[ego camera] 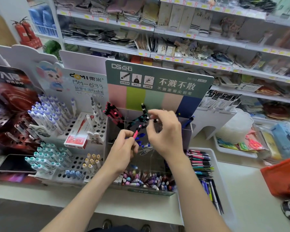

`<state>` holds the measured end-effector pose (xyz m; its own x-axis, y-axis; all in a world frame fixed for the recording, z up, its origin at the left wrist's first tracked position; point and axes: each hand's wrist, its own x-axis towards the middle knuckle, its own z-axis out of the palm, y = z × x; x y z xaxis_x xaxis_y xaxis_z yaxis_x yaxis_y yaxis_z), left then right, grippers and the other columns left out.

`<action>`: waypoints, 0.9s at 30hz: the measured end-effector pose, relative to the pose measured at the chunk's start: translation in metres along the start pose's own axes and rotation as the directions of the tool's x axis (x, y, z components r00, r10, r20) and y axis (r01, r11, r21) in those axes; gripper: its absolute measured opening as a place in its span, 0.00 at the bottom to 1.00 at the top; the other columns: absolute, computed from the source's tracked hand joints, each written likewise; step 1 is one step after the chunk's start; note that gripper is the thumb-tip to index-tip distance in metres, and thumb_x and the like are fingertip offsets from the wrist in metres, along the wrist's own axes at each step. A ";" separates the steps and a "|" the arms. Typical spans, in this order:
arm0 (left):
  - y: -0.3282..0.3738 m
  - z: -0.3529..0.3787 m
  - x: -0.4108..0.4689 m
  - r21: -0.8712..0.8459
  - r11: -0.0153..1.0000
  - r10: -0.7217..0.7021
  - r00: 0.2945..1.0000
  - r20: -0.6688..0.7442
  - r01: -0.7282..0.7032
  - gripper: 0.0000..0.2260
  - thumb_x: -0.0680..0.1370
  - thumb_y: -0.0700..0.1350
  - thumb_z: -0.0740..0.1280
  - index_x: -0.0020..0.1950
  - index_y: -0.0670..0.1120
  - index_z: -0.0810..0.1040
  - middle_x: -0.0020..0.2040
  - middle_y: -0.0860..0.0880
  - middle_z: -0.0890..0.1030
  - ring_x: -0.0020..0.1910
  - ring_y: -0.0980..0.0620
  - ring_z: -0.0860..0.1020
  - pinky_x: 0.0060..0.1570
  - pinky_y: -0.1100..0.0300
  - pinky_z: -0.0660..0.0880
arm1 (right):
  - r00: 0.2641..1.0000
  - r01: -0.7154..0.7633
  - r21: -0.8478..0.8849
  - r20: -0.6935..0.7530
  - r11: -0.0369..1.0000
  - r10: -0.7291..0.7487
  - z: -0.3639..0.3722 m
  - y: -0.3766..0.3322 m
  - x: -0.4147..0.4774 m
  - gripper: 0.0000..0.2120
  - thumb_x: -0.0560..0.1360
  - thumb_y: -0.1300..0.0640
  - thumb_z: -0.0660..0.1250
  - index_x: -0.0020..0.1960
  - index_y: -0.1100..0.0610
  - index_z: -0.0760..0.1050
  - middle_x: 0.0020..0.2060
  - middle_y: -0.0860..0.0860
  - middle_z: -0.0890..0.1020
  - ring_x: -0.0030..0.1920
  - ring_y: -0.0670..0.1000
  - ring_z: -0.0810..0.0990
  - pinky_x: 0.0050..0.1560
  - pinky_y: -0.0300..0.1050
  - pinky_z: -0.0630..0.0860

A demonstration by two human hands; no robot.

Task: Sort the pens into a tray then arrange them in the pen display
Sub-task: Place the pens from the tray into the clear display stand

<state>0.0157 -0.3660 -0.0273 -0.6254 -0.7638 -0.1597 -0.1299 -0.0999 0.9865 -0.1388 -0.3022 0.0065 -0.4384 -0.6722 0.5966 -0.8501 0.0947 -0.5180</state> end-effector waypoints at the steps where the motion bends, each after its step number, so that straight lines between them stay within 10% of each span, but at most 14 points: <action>1: -0.001 0.000 -0.001 0.011 1.000 0.007 1.000 0.005 -0.007 0.06 0.88 0.41 0.57 0.57 0.43 0.72 0.36 0.47 0.76 0.32 0.52 0.68 0.33 0.60 0.66 | 0.997 -0.082 0.097 0.009 0.992 0.082 0.001 -0.007 -0.010 0.10 0.78 0.58 0.73 0.59 0.54 0.83 0.45 0.45 0.84 0.45 0.48 0.80 0.49 0.44 0.77; 7: -0.009 -0.004 -0.006 0.078 0.994 0.068 0.992 0.105 -0.077 0.07 0.85 0.40 0.63 0.50 0.48 0.78 0.36 0.50 0.77 0.33 0.51 0.72 0.32 0.60 0.69 | 0.863 -0.504 0.383 0.258 0.774 0.434 0.013 -0.014 -0.054 0.04 0.82 0.53 0.72 0.54 0.47 0.85 0.44 0.43 0.87 0.46 0.47 0.85 0.51 0.52 0.83; 13: -0.010 -0.007 -0.009 0.179 0.976 0.167 0.953 -0.252 -0.124 0.11 0.85 0.38 0.63 0.59 0.53 0.79 0.49 0.54 0.83 0.44 0.53 0.84 0.41 0.54 0.83 | 0.834 -0.406 0.533 -0.115 0.742 0.539 0.007 -0.027 -0.036 0.09 0.83 0.56 0.72 0.62 0.52 0.79 0.46 0.45 0.88 0.51 0.44 0.87 0.54 0.43 0.83; 19: 0.000 -0.027 0.004 0.207 0.970 0.199 0.905 -0.375 -0.127 0.27 0.84 0.37 0.60 0.83 0.51 0.61 0.75 0.53 0.70 0.66 0.56 0.79 0.62 0.62 0.75 | 0.942 -0.060 0.395 -0.282 0.917 0.183 0.028 -0.048 0.009 0.07 0.82 0.60 0.73 0.59 0.61 0.80 0.42 0.49 0.86 0.41 0.44 0.85 0.44 0.44 0.82; 23: 0.009 -0.039 0.018 0.309 0.950 0.160 0.915 -0.371 -0.041 0.31 0.83 0.40 0.61 0.86 0.49 0.56 0.82 0.49 0.64 0.75 0.50 0.72 0.74 0.49 0.72 | 0.939 0.012 0.355 -0.324 0.935 0.111 0.054 -0.046 0.032 0.07 0.83 0.60 0.72 0.58 0.62 0.80 0.45 0.51 0.86 0.42 0.48 0.86 0.43 0.49 0.83; 27: 0.021 -0.047 0.026 0.382 0.924 0.185 0.909 -0.373 -0.031 0.25 0.83 0.39 0.63 0.80 0.49 0.68 0.70 0.50 0.78 0.55 0.66 0.79 0.62 0.55 0.74 | 0.996 0.050 0.216 -0.085 0.975 -0.032 0.070 -0.035 0.044 0.06 0.82 0.60 0.72 0.57 0.61 0.83 0.46 0.51 0.88 0.43 0.50 0.85 0.47 0.45 0.81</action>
<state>0.0329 -0.4175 -0.0088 -0.3053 -0.9509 0.0506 -0.3948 0.1748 0.9020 -0.1074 -0.3866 0.0079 -0.4343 -0.6100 0.6628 -0.7875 -0.1001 -0.6081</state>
